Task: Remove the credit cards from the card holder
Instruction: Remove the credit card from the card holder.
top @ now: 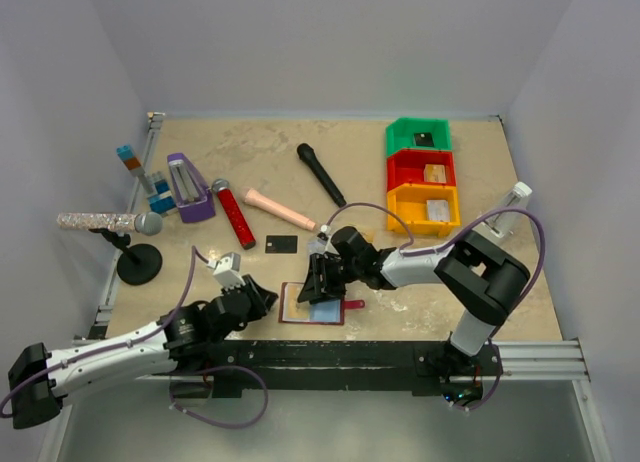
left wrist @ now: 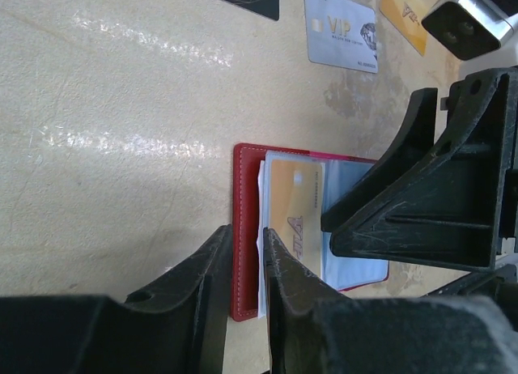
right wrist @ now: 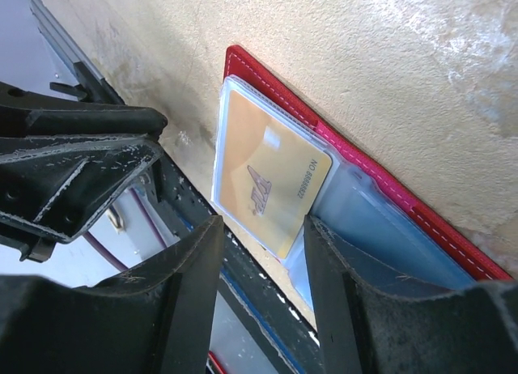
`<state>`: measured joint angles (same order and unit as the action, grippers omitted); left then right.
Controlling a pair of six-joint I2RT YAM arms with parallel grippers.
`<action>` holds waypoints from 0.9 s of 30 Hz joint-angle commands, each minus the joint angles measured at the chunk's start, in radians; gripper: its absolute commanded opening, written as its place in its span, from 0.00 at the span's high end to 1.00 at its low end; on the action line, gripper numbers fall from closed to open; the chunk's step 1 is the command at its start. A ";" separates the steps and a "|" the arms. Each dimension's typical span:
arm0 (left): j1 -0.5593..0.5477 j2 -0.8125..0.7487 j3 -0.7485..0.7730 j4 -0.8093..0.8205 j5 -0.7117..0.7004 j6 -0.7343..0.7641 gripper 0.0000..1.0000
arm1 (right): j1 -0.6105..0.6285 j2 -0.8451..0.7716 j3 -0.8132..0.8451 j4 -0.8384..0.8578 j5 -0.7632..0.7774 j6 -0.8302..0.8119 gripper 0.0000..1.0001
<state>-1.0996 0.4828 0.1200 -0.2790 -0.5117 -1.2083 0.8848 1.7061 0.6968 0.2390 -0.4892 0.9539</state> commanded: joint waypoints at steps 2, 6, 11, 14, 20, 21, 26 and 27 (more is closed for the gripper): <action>0.006 0.060 0.043 0.131 0.021 0.079 0.73 | 0.003 -0.019 -0.008 -0.067 0.064 -0.018 0.50; 0.004 0.163 0.058 0.253 0.082 0.116 0.73 | 0.003 -0.019 -0.006 -0.072 0.067 -0.021 0.50; 0.004 0.240 0.063 0.382 0.139 0.139 0.72 | 0.003 -0.025 -0.010 -0.078 0.067 -0.024 0.50; 0.004 0.293 0.070 0.397 0.153 0.144 0.73 | 0.003 -0.028 -0.013 -0.075 0.067 -0.023 0.50; 0.004 0.367 0.043 0.428 0.150 0.109 0.76 | 0.003 -0.042 -0.014 -0.079 0.069 -0.026 0.49; 0.004 0.378 0.038 0.423 0.142 0.096 0.76 | 0.003 -0.043 -0.016 -0.079 0.067 -0.026 0.49; 0.004 0.404 0.001 0.388 0.110 0.014 0.79 | 0.003 -0.054 -0.023 -0.079 0.066 -0.024 0.48; 0.003 0.405 -0.005 0.385 0.107 0.001 0.80 | 0.003 -0.060 -0.026 -0.079 0.067 -0.023 0.48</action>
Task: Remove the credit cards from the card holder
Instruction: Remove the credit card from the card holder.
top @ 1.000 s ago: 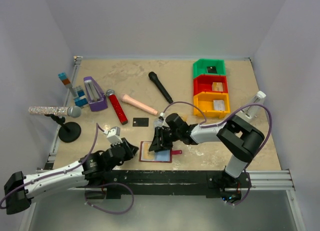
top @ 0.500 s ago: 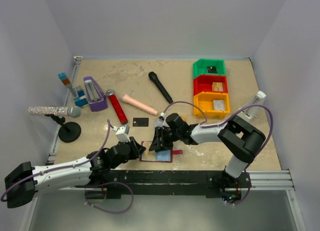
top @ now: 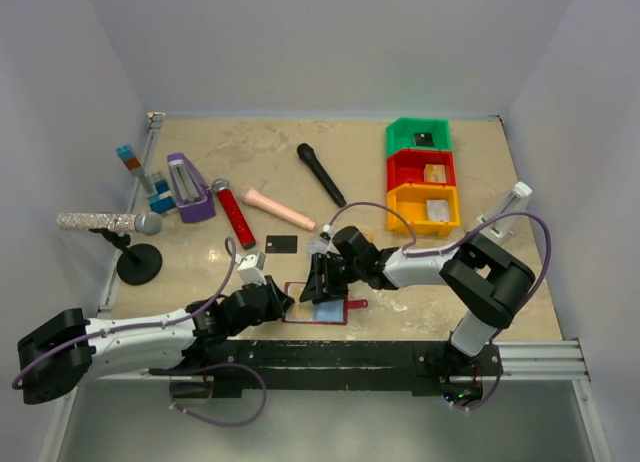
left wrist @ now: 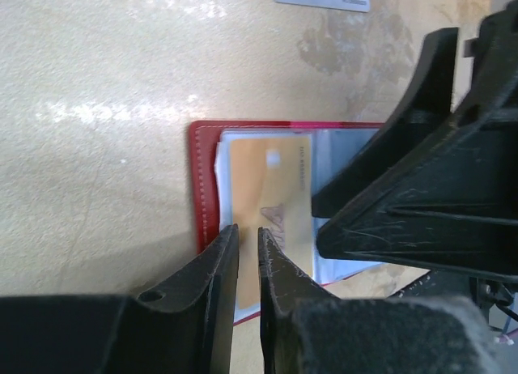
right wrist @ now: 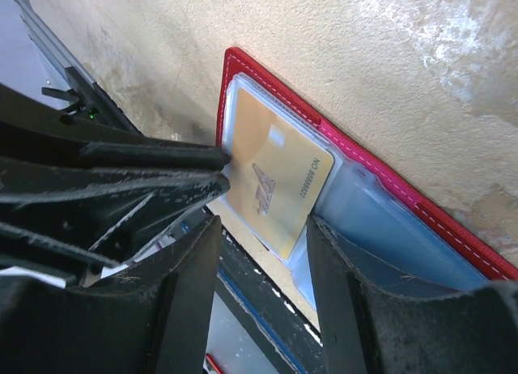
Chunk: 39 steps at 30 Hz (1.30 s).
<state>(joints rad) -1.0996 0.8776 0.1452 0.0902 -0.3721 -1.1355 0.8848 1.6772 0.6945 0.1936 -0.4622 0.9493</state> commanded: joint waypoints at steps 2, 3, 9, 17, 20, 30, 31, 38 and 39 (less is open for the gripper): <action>0.003 0.015 -0.044 0.008 -0.036 -0.093 0.80 | 0.003 -0.039 -0.030 -0.037 0.045 -0.017 0.48; 0.003 0.017 -0.048 0.005 -0.039 -0.099 0.80 | 0.003 -0.042 -0.033 -0.037 0.046 -0.015 0.48; 0.003 0.008 -0.058 -0.017 -0.047 -0.112 0.81 | 0.003 -0.039 -0.044 -0.023 0.046 -0.004 0.48; 0.004 -0.009 -0.062 -0.036 -0.048 -0.121 0.79 | 0.003 -0.025 -0.061 0.049 0.025 0.031 0.48; 0.003 -0.040 -0.076 -0.052 -0.054 -0.135 0.76 | 0.002 -0.020 -0.070 0.072 0.025 0.042 0.48; 0.003 -0.051 -0.073 -0.089 -0.065 -0.147 0.75 | -0.001 -0.019 -0.085 0.119 0.028 0.063 0.48; 0.004 -0.040 -0.070 -0.089 -0.064 -0.145 0.76 | -0.001 -0.020 -0.089 0.127 0.028 0.063 0.48; 0.004 0.004 -0.070 -0.078 -0.053 -0.158 0.84 | 0.000 -0.025 -0.121 0.216 0.011 0.083 0.48; 0.003 0.011 -0.070 -0.078 -0.053 -0.158 0.85 | -0.001 -0.022 -0.127 0.233 0.008 0.089 0.48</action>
<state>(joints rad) -1.0996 0.8509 0.0883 0.0803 -0.4206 -1.2892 0.8833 1.6493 0.5972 0.3397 -0.4603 1.0172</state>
